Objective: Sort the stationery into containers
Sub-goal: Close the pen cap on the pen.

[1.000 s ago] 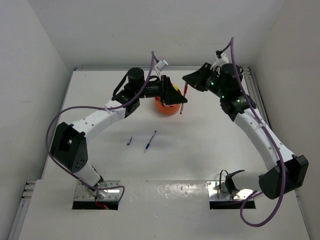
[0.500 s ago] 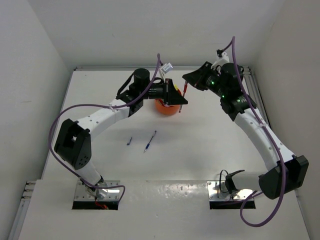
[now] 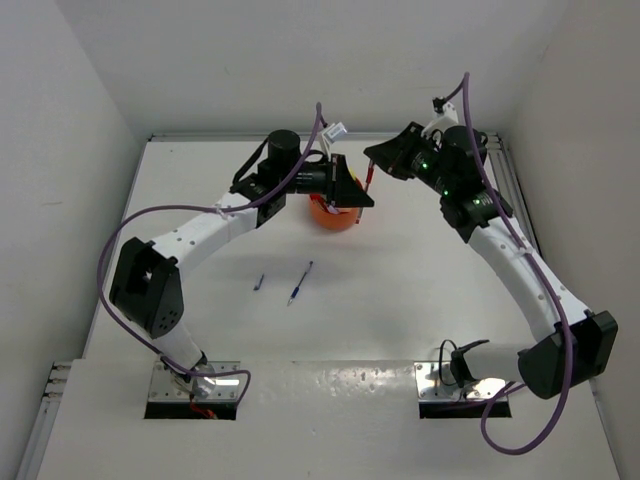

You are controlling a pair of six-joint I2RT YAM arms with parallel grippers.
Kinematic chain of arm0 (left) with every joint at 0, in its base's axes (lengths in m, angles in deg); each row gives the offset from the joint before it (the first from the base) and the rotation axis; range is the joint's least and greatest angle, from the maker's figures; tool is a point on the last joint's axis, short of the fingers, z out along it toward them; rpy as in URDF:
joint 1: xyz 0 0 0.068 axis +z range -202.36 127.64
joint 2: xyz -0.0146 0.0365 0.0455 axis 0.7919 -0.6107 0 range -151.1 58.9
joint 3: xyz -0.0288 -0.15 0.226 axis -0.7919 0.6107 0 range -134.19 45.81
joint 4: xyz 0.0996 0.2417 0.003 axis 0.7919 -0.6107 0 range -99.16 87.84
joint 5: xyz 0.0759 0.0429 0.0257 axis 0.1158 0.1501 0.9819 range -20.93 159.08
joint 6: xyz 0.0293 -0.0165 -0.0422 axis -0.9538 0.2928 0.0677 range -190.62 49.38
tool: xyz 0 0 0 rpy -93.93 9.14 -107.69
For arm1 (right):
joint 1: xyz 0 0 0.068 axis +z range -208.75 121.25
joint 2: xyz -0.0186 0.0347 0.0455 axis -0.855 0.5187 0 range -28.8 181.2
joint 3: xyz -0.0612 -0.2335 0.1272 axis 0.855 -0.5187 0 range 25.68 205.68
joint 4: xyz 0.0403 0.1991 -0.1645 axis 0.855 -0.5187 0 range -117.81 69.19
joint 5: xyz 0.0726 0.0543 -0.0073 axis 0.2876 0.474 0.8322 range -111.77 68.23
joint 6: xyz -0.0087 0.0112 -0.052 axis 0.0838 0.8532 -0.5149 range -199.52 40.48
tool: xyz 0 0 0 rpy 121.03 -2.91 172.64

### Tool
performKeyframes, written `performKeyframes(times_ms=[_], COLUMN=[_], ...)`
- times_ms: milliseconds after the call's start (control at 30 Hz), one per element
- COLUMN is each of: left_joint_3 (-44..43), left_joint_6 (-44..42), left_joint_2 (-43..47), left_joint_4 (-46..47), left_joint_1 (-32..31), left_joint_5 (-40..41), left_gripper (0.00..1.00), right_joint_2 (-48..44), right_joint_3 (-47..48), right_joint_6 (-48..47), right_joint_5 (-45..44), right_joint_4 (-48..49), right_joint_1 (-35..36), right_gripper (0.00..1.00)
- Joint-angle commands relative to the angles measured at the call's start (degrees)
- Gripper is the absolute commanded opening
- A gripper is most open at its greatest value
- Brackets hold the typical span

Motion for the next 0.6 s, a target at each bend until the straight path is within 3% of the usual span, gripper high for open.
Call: performKeyframes(times_ms=[0,367,400,467,500,533,567], left_joint_3=[-4.3,-5.1,-5.4,-5.7,-5.4,-4.8,-4.5], left_joint_6=[-1.5,-1.2,-1.5,-2.8,-3.2,-3.7,-3.9], left_joint_2=[0.1,-0.2,-0.5,-0.5,0.1,0.4,0.8], left_joint_4=[3.9,4.6,3.3,1.3,0.6,0.3,0.2], left_joint_1=[1.4,3.1,3.1,3.2,3.3,3.5,3.8], left_joint_5=[1.4,1.2,1.1,1.7,2.5,2.9,3.2], left_gripper=[0.00,0.00,0.05,0.34,0.57,0.73,1.00], right_joint_2=[-0.9,-1.7,-1.3,-0.9,0.0,0.5,0.9], right_joint_3=[-1.1,-4.0,-3.7,-2.3,-1.5,0.3,1.2], right_joint_6=[-1.4,-0.9,-1.1,-1.1,-1.7,-1.8,-2.3], right_joint_5=[3.6,5.6,5.4,5.4,5.2,5.0,4.8], right_joint_4=[-3.7,-5.3,-5.0,-4.5,-4.3,-4.2,-4.0], right_joint_1=[2.4,4.6,4.1,3.2,2.1,1.6,0.4], right_gripper=[0.00,0.00,0.00,0.00,0.00,0.00,0.00])
